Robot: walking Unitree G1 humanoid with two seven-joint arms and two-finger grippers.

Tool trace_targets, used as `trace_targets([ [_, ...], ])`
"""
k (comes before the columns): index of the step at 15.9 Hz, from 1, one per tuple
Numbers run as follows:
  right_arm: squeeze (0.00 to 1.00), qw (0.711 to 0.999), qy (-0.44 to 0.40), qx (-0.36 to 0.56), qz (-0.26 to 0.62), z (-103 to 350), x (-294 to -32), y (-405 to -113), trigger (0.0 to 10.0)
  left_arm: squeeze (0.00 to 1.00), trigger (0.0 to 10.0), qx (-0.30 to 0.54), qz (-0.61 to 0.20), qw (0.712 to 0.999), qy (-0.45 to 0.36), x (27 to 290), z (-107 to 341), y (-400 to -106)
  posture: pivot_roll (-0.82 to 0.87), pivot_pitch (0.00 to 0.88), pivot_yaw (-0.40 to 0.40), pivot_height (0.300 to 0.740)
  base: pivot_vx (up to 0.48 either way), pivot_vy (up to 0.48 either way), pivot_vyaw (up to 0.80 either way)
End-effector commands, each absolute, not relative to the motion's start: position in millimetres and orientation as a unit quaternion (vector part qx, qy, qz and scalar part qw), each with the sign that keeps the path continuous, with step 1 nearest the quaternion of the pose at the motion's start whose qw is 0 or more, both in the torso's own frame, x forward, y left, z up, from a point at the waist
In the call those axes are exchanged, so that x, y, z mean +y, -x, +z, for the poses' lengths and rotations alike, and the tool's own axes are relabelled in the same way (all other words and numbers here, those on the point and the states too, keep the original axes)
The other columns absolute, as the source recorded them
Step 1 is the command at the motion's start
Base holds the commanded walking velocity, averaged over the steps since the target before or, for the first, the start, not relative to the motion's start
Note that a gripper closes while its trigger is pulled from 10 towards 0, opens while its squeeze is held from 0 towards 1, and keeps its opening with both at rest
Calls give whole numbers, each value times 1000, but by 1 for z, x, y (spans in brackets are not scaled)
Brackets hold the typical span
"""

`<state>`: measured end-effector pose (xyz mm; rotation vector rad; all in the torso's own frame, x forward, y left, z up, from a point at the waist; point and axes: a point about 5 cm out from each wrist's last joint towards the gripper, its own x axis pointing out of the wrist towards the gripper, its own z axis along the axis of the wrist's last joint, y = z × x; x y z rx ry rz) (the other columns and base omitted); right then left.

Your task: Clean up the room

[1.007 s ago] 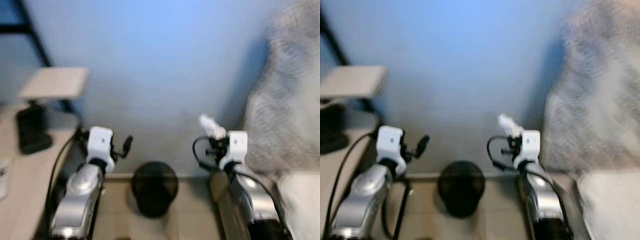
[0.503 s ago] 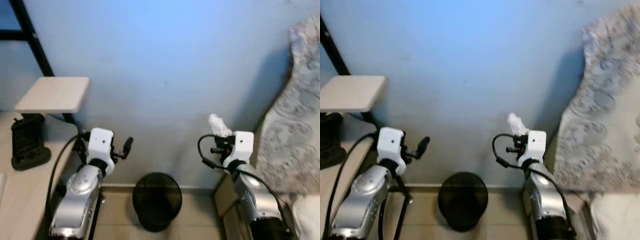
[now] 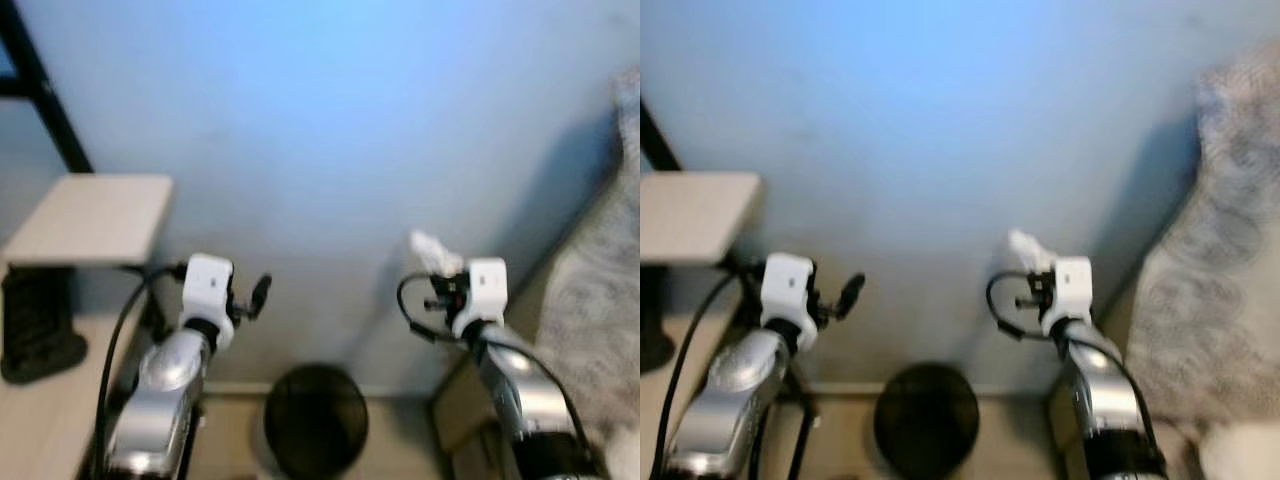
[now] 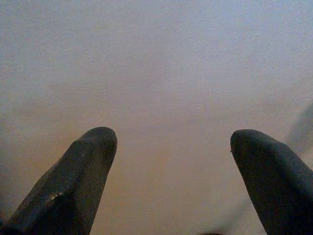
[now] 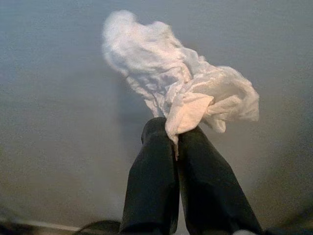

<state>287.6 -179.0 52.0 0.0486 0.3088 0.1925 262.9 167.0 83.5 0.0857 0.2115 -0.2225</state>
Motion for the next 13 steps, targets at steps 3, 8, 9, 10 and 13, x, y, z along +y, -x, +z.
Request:
trace_targets([
  [3, 0, 974, -1, 187, 132, 45, -178, -291, 10000, 0, 10000, 123, -125, 982, -67, 172, 76, -259, -3, 0, -26, 740, 0, 0, 0],
  [8, 0, 949, 42, 230, 213, 32, -166, -297, 10000, 0, 10000, 142, -201, 964, -104, 169, 72, -249, 1, 0, -45, 740, 0, 0, 0],
  [9, 0, 938, 58, 245, 237, 26, -161, -297, 10000, 0, 10000, 150, -231, 954, -115, 168, 69, -243, -1, 0, -50, 740, 0, 0, 0],
  [10, 0, 928, 71, 261, 255, 20, -155, -297, 10000, 0, 10000, 159, -254, 946, -127, 168, 65, -237, -2, 25, -52, 740, 0, 0, 0],
  [13, 0, 902, 103, 297, 295, 3, -134, -292, 10000, 0, 10000, 184, -295, 926, -146, 173, 58, -221, -8, 92, -41, 740, 0, 0, 0],
])
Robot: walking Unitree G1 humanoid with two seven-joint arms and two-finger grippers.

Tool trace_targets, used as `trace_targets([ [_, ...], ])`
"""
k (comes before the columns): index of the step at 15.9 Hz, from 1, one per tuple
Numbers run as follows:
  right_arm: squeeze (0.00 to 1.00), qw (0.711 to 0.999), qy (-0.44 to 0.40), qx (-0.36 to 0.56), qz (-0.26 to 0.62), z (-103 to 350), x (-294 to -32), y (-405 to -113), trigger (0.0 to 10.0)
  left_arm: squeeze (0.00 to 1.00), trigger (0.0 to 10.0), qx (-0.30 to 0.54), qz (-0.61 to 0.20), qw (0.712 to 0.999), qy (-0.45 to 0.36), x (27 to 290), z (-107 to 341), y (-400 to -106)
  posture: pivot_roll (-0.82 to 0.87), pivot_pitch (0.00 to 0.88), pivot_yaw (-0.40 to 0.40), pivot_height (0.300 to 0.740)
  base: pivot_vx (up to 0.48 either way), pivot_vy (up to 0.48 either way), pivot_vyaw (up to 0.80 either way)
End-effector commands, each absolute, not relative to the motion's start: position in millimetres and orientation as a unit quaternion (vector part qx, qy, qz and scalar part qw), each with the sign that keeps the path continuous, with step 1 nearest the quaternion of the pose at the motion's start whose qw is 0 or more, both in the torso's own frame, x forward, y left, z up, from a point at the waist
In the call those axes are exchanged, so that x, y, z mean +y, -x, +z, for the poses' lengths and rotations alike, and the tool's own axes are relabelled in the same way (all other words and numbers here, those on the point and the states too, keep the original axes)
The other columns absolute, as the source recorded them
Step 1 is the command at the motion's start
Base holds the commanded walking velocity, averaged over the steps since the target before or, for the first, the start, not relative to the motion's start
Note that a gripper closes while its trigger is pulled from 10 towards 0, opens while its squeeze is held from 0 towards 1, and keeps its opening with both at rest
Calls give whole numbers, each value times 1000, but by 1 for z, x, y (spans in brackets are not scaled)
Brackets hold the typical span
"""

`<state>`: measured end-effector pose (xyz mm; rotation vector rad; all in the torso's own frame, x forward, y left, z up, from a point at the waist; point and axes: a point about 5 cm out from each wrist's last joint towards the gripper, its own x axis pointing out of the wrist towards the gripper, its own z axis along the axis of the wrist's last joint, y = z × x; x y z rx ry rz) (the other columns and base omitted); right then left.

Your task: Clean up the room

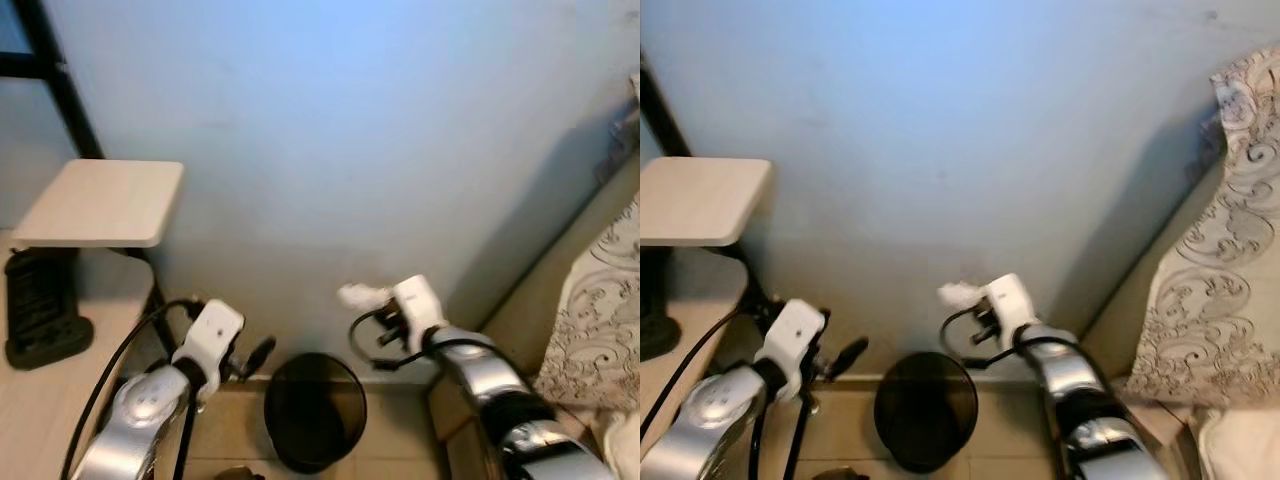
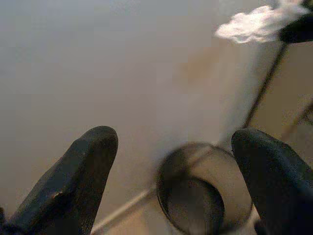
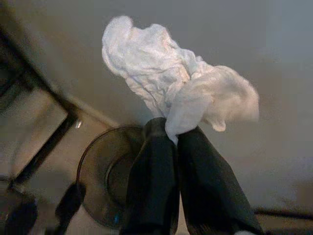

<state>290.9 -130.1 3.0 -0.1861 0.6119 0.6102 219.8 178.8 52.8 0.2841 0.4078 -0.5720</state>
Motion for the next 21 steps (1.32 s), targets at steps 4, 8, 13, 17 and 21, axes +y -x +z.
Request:
trace_targets([
  [4, 0, 895, 108, 318, 294, -12, -104, -282, 10000, 0, 10000, 198, -338, 910, -137, 169, 59, -212, 6, 127, -23, 740, 0, 0, 0],
  [8, 0, 884, 89, 318, 330, -16, -85, -275, 10000, 0, 10000, 200, -378, 894, -130, 163, 61, -210, 12, 119, -2, 740, 0, 0, 0],
  [13, 0, 879, 89, 301, 358, -9, -81, -280, 10000, 0, 10000, 215, -407, 875, -148, 166, 59, -208, 13, 106, -4, 740, 0, 0, 0],
  [17, 1000, 875, 88, 300, 371, -8, -78, -280, 10000, 0, 10000, 220, -410, 872, -152, 171, 58, -205, 21, 102, -4, 740, 0, 0, 0],
  [21, 1000, 874, 86, 301, 372, -8, -77, -281, 10000, 0, 10000, 221, -411, 871, -155, 172, 57, -204, 25, 96, -4, 740, 0, 0, 0],
])
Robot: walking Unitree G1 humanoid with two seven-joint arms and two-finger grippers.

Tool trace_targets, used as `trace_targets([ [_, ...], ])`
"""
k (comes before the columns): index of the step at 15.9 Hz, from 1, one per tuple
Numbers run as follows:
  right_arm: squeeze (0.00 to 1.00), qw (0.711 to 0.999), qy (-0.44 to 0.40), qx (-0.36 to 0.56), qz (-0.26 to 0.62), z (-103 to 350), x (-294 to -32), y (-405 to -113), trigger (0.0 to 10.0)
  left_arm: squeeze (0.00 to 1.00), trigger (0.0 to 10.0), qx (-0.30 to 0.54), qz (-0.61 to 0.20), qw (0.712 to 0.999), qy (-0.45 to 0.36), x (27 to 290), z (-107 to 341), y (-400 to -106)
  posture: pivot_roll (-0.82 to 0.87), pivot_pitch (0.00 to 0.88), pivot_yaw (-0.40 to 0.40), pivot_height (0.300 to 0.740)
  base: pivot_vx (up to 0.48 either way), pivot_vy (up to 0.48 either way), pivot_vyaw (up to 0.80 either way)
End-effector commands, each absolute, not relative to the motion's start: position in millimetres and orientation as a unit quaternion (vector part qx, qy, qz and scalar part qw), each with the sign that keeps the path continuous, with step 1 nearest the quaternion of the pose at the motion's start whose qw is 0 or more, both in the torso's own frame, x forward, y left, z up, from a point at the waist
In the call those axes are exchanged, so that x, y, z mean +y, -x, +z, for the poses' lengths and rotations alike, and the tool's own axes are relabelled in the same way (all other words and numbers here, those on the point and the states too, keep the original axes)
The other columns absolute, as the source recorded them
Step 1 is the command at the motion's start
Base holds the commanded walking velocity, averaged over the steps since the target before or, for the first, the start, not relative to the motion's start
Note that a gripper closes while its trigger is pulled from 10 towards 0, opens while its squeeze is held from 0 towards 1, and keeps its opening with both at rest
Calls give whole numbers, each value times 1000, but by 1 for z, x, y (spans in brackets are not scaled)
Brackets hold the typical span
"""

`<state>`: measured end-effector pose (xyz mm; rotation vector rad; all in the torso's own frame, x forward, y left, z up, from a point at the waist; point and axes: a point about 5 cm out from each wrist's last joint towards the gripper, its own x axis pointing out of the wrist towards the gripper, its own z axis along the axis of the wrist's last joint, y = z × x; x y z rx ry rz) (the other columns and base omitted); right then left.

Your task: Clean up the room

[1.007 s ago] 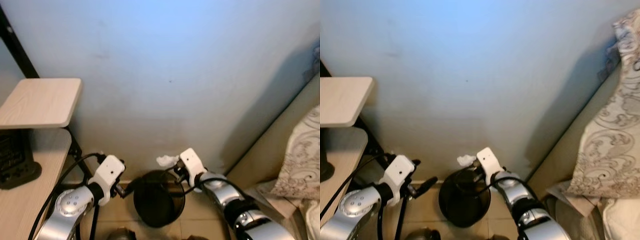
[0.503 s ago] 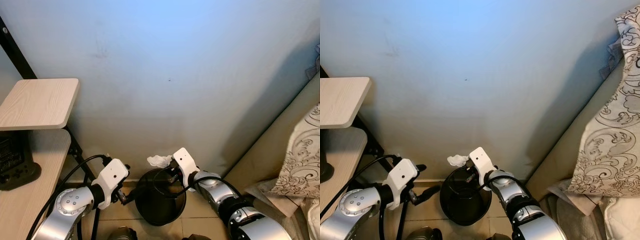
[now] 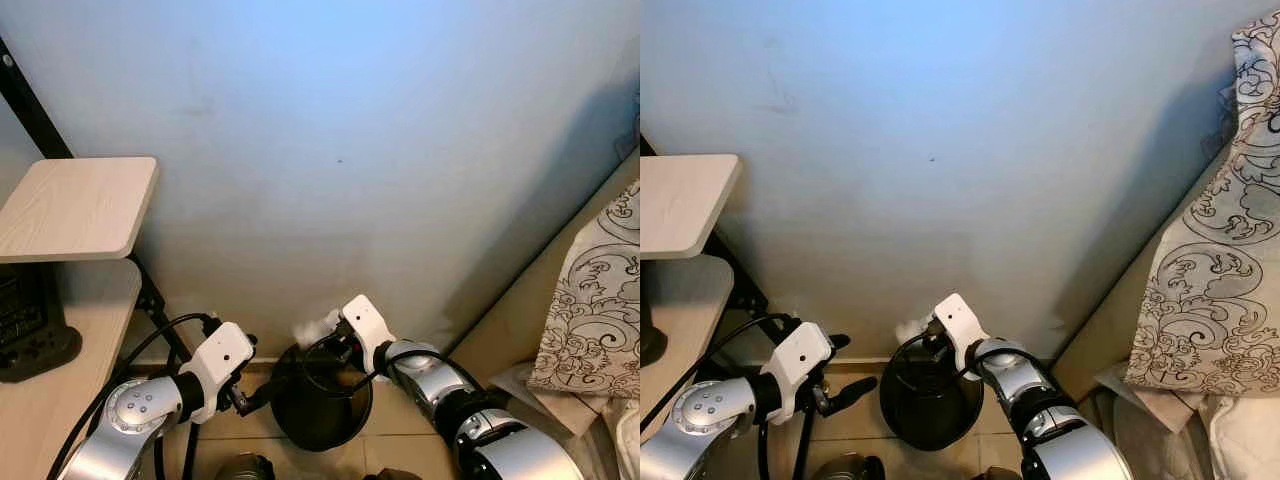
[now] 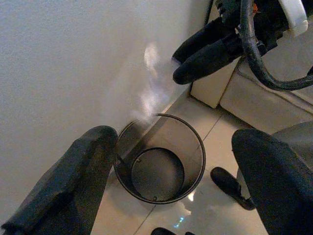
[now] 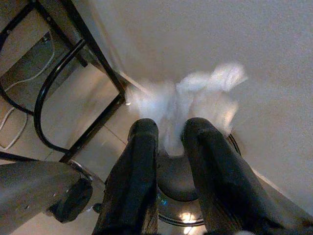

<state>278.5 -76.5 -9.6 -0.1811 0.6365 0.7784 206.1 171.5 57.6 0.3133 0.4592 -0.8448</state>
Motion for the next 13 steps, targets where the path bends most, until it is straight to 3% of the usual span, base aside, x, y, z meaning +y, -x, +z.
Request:
trace_targets([
  [1, 1000, 874, 86, 301, 371, -8, -77, -281, 10000, 0, 10000, 221, -411, 871, -155, 172, 57, -203, 26, 93, -3, 740, 0, 0, 0],
  [10, 1000, 873, 71, 317, 364, -18, -80, -269, 10000, 0, 10000, 225, -416, 866, -163, 172, 54, -202, 22, 76, 4, 740, 0, 0, 0],
  [11, 1000, 883, 73, 307, 348, -17, -86, -272, 10000, 0, 10000, 218, -409, 871, -164, 170, 55, -203, 25, 70, 2, 740, 0, 0, 0],
  [12, 937, 890, 67, 297, 339, -14, -89, -275, 10000, 0, 10000, 216, -398, 878, -157, 169, 55, -204, 25, 64, -3, 740, 0, 0, 0],
  [13, 0, 913, 40, 263, 309, -5, -98, -284, 10000, 0, 10000, 220, -335, 907, -127, 170, 54, -212, 22, 45, -9, 740, 0, 0, 0],
])
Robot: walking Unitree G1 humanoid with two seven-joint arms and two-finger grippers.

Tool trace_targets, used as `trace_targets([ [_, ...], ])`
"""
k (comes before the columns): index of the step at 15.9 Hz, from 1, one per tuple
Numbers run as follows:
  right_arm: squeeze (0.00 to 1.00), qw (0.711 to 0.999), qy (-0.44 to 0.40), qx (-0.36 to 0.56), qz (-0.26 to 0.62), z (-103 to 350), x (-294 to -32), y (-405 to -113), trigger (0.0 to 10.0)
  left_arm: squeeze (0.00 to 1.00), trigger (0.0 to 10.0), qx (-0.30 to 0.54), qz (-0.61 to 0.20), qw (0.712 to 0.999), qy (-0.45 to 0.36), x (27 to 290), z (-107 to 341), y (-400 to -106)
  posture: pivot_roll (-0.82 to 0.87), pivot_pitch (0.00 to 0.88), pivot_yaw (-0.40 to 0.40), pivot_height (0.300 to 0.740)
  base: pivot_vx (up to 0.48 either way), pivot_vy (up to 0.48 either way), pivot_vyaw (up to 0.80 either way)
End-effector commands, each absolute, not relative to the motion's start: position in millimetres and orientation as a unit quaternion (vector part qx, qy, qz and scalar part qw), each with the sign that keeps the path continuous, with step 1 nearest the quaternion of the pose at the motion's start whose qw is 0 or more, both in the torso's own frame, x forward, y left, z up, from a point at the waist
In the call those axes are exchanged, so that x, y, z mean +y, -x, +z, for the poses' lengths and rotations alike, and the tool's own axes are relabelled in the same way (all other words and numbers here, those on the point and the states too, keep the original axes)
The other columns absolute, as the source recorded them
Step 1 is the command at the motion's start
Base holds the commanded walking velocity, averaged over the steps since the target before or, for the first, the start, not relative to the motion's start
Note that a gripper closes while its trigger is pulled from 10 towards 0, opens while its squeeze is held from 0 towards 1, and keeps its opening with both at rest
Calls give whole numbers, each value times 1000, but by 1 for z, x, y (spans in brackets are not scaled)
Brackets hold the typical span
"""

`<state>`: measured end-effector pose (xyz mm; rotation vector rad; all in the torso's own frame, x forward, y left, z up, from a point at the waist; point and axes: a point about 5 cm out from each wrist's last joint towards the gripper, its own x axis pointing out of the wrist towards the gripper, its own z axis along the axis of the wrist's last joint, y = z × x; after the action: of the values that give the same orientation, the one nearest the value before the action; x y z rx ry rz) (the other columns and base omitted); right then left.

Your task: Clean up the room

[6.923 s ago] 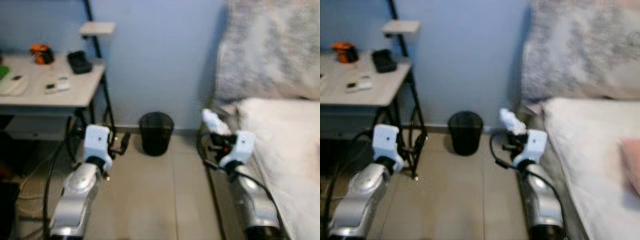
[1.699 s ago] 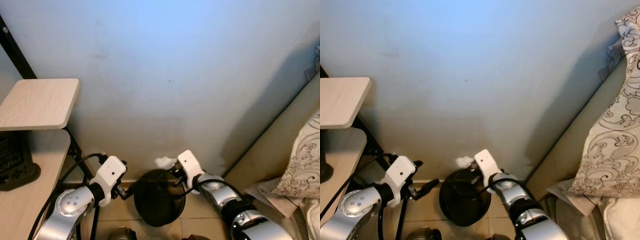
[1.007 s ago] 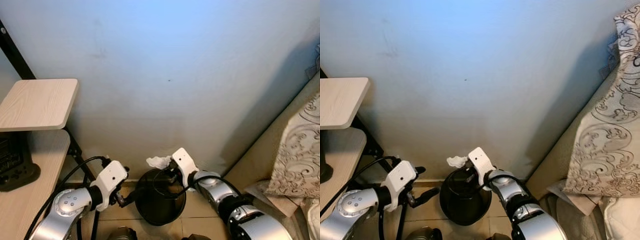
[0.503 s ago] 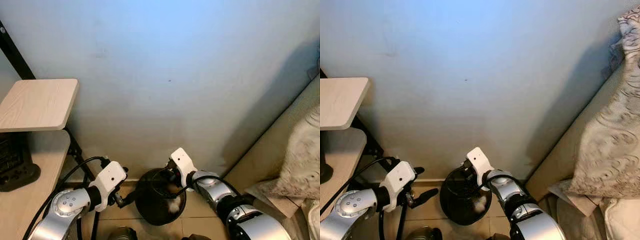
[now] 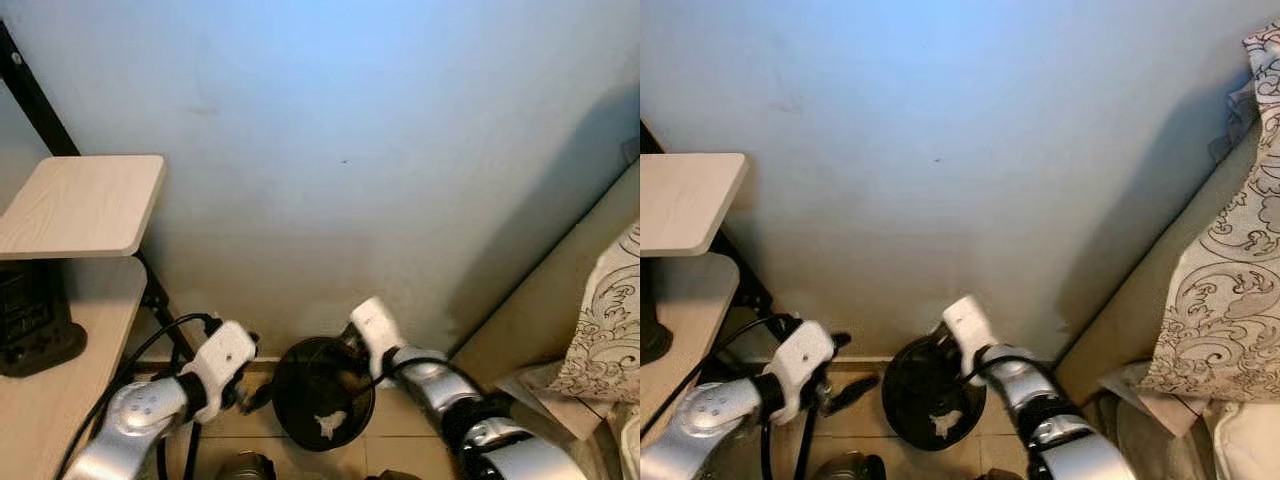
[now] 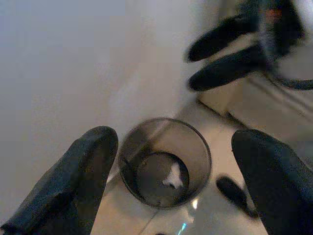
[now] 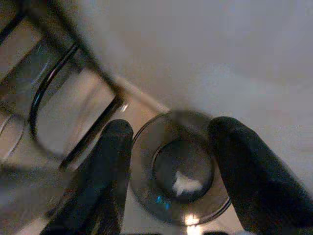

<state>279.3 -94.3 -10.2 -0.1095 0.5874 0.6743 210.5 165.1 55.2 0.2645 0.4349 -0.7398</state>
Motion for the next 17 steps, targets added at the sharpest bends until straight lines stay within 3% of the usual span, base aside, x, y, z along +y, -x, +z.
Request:
trace_targets([
  [1, 0, 931, 19, 232, 282, 3, -110, -289, 10000, 0, 10000, 224, -277, 929, -100, 173, 53, -219, 21, 37, -9, 740, 0, 0, 0],
  [5, 0, 971, -11, 155, 182, 21, -148, -278, 10000, 0, 10000, 215, -226, 949, -40, 159, 55, -231, -14, 0, 21, 740, 0, 0, 0],
  [8, 0, 991, -22, 117, 69, 38, -175, -260, 10000, 0, 10000, 180, -216, 957, -77, 149, 59, -243, -38, 0, 34, 740, 0, 0, 0],
  [12, 0, 992, -34, 108, 59, 50, -171, -246, 10000, 0, 10000, 164, -182, 967, -71, 158, 69, -255, -59, 0, 51, 740, -289, 0, 0],
  [17, 0, 991, -29, 118, 53, 51, -163, -244, 10000, 0, 10000, 165, -150, 973, -57, 167, 68, -248, -48, 0, 61, 740, -329, 0, 0],
])
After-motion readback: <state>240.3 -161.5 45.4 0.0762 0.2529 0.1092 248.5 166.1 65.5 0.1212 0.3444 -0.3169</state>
